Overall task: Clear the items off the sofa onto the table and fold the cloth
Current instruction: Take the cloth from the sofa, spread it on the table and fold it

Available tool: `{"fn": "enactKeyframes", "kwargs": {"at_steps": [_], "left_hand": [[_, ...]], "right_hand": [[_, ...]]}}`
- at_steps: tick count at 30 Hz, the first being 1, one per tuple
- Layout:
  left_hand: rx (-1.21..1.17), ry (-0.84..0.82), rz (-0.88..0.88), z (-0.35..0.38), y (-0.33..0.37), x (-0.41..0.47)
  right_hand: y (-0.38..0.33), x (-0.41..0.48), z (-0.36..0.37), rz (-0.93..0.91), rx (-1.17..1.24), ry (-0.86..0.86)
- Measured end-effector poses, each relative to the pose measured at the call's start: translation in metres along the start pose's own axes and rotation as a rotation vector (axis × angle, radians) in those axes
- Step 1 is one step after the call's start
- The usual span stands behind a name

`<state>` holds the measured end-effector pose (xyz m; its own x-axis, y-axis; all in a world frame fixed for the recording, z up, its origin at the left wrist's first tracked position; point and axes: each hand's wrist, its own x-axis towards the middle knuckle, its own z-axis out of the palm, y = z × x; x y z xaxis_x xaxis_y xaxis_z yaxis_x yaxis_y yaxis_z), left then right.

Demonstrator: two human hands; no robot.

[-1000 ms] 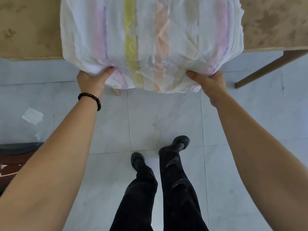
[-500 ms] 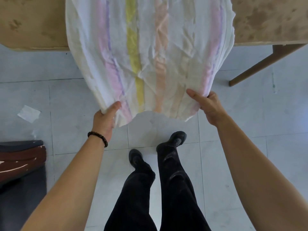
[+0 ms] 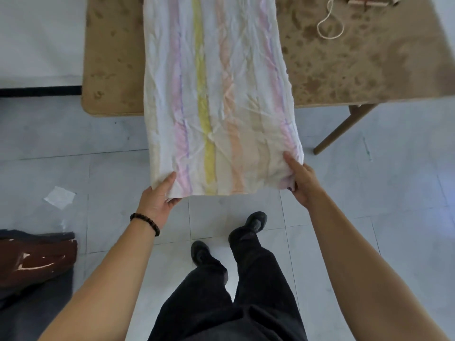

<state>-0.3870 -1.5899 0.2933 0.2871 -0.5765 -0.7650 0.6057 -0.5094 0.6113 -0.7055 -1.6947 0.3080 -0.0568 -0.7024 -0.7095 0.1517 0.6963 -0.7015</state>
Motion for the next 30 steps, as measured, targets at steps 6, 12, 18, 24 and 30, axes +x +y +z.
{"fn": "enactKeyframes", "kwargs": {"at_steps": [6, 12, 18, 24, 30], "left_hand": [[-0.14, 0.024, 0.009, 0.005, 0.061, -0.039], [-0.25, 0.003, 0.015, 0.03, 0.13, -0.043], [-0.249, 0.048, 0.027, 0.068, 0.188, 0.008], [-0.24, 0.144, 0.005, 0.134, 0.251, 0.097], [0.018, 0.218, 0.162, 0.186, 0.289, 0.178]], "right_hand": [[-0.047, -0.051, 0.03, -0.018, 0.159, 0.018], [-0.095, -0.049, 0.054, -0.04, 0.195, 0.048], [-0.141, 0.013, 0.075, -0.017, 0.252, 0.029], [-0.201, 0.114, 0.115, 0.087, 0.326, 0.017], [-0.251, 0.207, 0.144, 0.147, 0.498, -0.059]]}}
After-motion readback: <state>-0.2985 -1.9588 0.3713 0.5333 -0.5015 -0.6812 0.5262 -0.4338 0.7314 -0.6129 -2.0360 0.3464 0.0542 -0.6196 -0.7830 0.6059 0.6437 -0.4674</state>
